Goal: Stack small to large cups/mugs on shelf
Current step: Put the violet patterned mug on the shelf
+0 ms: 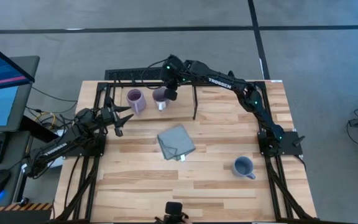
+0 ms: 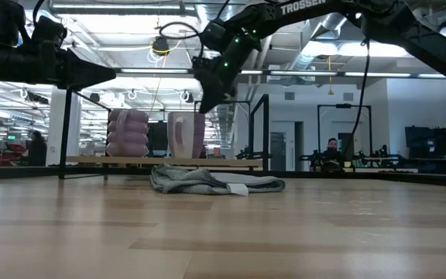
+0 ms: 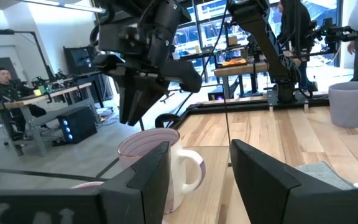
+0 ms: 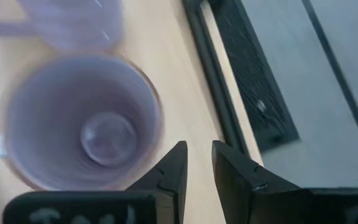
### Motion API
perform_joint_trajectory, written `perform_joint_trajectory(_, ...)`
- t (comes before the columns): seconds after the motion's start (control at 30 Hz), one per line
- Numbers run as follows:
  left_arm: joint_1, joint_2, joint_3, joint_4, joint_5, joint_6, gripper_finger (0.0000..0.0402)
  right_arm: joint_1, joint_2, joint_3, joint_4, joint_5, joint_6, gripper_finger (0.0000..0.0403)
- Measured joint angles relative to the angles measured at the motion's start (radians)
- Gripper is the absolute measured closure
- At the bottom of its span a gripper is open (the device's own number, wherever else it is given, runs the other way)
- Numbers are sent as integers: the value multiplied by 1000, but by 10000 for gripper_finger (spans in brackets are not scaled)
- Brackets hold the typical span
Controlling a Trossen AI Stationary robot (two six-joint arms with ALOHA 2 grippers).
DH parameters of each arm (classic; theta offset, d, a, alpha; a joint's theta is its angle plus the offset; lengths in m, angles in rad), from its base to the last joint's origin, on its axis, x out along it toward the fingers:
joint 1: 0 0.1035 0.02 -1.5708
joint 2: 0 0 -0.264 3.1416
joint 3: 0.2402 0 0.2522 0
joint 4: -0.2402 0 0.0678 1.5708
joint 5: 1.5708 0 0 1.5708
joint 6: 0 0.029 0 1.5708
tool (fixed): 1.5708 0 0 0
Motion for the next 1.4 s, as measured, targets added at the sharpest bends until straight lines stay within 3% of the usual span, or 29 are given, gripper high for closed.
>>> perform_joint_trajectory(0.13, 0, 0, 0, 0, 0, -2, 240, 0, 0, 0, -45, 67, 15, 308)
perform_joint_trajectory(0.37, 0, 0, 0, 2, -1, -7, 240, 3, 0, 0, -176, 72, 39, 308)
perform_joint_trajectory(0.63, 0, 0, 0, 2, -2, -6, 240, 25, 0, -2, -180, -58, 52, 308)
perform_joint_trajectory(1.13, 0, 0, 0, 2, -2, -6, 240, 34, 0, -2, -144, -62, 45, 308)
perform_joint_trajectory(1.4, 0, 0, 0, 2, -2, -6, 240, 35, 0, -2, -110, -121, 45, 308)
